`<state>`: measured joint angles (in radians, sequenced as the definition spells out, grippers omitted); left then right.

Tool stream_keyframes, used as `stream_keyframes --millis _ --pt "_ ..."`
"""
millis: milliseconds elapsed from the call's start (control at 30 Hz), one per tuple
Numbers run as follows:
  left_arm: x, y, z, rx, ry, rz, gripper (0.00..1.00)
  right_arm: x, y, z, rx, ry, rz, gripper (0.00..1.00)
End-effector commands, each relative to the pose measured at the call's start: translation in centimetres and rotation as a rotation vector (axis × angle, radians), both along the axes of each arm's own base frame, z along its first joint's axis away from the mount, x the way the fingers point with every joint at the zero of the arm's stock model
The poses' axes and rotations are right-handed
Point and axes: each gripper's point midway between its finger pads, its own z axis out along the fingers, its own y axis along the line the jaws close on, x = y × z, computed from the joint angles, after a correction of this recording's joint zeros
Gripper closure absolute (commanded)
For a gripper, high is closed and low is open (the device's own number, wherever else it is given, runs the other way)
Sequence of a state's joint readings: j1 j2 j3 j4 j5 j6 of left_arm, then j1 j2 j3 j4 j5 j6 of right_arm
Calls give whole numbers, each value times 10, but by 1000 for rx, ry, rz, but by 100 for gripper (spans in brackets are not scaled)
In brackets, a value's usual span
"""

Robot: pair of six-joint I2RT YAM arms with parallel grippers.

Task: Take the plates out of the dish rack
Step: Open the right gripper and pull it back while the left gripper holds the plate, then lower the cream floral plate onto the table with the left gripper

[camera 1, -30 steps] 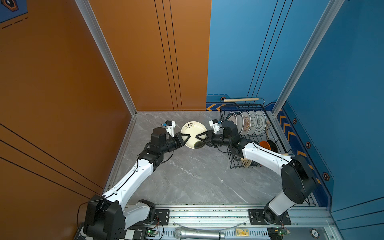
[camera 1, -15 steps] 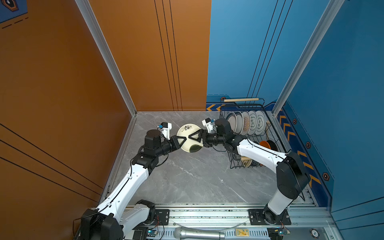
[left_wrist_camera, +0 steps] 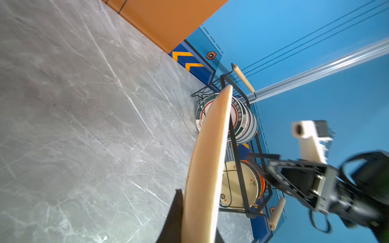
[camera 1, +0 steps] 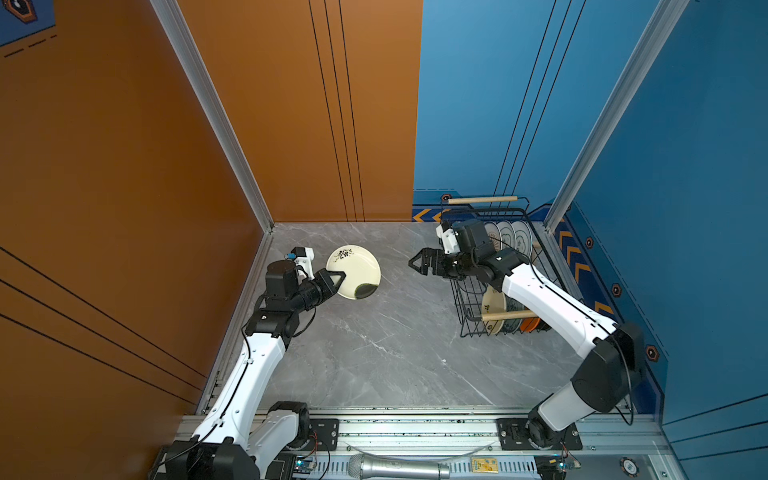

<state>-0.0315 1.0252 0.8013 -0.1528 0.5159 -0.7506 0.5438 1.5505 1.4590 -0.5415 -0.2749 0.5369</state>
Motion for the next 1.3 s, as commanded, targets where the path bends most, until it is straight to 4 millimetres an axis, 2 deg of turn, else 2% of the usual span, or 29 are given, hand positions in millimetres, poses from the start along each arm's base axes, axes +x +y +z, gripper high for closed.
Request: stream_keyframes --millis 0,200,333,467,600,733,933,1100,1267 --pt "11 21 -26 25 88 104 100 -21 -72 17 -287 -89 -98 0" --pt "33 45 -65 65 186 230 100 -41 -144 29 -356 -129 -281 0" --pt "44 58 -81 68 203 274 100 -48 -193 24 -414 -134 -455 0" --pt "50 72 -95 72 224 329 100 -55 -229 8 -440 -94 -592 0" --pt "59 87 -105 41 220 383 100 -59 -242 -8 -480 -59 -618 0" --pt "67 92 -112 37 224 401 100 -62 -246 -20 -520 -36 -609 0" --pt "73 100 -133 34 266 433 100 -65 -234 -35 -497 12 -493 0" --pt "76 105 -148 11 294 435 100 -70 -243 -42 -505 52 -512 0" --pt "82 104 -159 -4 300 422 100 -74 -242 -44 -484 60 -510 0"
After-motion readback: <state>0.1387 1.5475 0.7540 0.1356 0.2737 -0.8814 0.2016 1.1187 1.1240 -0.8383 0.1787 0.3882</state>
